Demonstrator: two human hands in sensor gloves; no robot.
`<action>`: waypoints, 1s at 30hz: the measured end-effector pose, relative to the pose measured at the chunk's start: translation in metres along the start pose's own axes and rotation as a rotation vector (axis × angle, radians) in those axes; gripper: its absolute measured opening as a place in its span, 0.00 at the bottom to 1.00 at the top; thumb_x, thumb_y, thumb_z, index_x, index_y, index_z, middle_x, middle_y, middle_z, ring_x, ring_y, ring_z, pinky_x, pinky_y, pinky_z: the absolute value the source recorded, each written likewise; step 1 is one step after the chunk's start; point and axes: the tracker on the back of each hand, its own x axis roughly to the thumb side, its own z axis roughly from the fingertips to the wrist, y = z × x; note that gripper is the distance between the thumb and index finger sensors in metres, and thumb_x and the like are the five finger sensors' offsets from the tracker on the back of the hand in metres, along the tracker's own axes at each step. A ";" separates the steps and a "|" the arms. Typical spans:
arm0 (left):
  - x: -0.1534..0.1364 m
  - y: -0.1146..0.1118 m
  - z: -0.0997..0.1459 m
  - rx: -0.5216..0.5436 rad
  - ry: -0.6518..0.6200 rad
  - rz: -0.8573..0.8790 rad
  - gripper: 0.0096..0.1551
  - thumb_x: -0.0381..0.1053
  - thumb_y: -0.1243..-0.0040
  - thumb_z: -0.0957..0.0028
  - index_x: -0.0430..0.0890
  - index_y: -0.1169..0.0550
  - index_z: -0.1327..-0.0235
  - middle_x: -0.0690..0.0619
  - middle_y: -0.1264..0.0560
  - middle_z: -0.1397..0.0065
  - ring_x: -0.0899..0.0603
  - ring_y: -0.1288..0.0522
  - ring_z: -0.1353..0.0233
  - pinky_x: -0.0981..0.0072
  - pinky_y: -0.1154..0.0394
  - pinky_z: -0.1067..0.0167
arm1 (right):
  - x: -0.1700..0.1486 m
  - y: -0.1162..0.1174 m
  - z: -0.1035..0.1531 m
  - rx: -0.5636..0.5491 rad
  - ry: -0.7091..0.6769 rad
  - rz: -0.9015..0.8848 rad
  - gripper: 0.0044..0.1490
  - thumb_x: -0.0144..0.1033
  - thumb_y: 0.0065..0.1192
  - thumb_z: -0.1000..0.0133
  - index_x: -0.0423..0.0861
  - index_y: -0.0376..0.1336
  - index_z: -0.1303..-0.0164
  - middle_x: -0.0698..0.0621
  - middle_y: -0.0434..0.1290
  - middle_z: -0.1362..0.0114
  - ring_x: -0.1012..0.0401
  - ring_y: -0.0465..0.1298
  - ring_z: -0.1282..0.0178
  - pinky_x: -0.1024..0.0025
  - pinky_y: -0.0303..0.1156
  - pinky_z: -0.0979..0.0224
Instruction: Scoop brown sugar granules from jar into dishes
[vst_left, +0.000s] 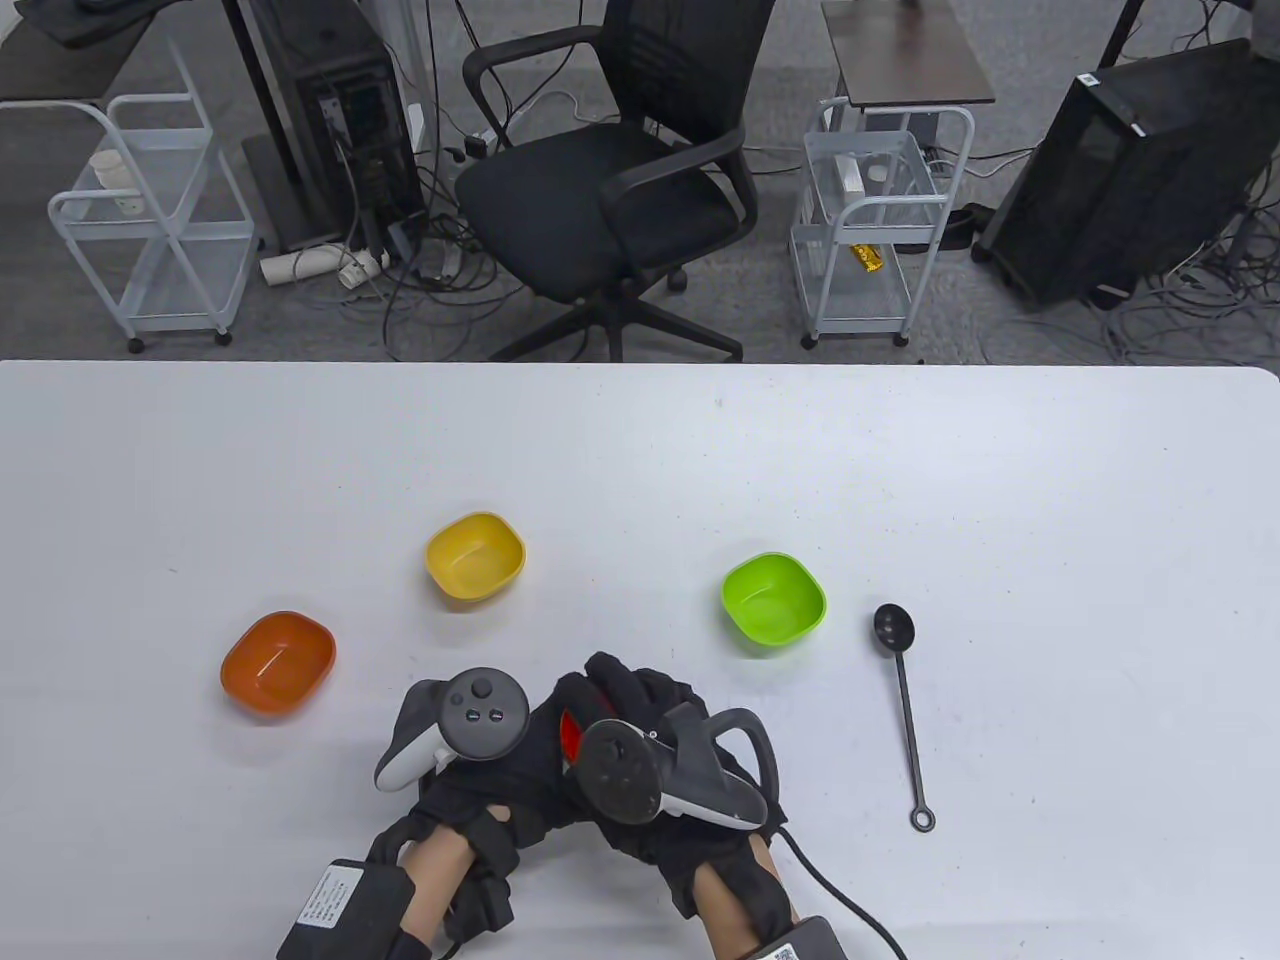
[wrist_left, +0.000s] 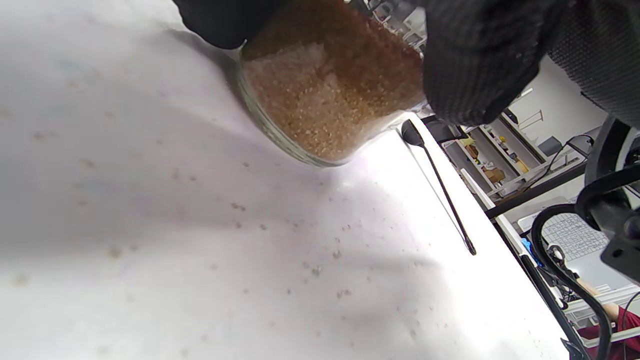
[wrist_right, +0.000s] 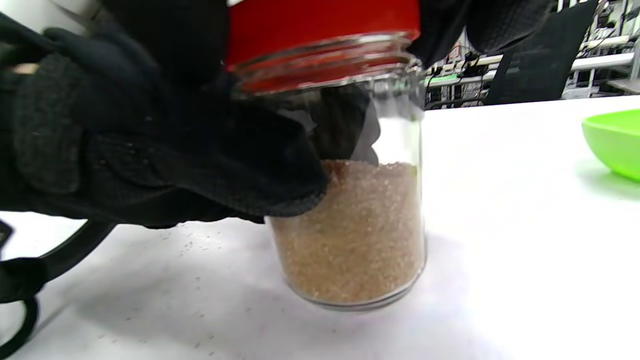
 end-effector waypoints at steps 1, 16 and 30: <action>0.000 0.000 0.000 0.000 0.000 -0.001 0.71 0.72 0.25 0.48 0.47 0.56 0.12 0.47 0.48 0.08 0.36 0.39 0.08 0.48 0.33 0.16 | 0.000 -0.001 0.000 -0.027 0.028 0.038 0.56 0.64 0.57 0.44 0.47 0.44 0.13 0.37 0.48 0.08 0.32 0.61 0.19 0.31 0.60 0.19; 0.005 0.001 0.001 0.008 0.031 -0.062 0.71 0.74 0.26 0.49 0.47 0.56 0.12 0.46 0.45 0.09 0.36 0.37 0.09 0.49 0.32 0.17 | 0.002 -0.002 -0.001 -0.003 -0.008 0.043 0.52 0.58 0.59 0.43 0.43 0.49 0.15 0.38 0.57 0.11 0.35 0.68 0.24 0.34 0.64 0.21; 0.004 0.000 0.002 0.001 0.022 -0.051 0.71 0.74 0.27 0.48 0.47 0.57 0.12 0.45 0.45 0.09 0.36 0.38 0.09 0.48 0.34 0.17 | 0.009 -0.005 0.002 -0.113 0.071 0.155 0.55 0.68 0.60 0.48 0.46 0.55 0.18 0.42 0.67 0.17 0.43 0.76 0.30 0.41 0.72 0.25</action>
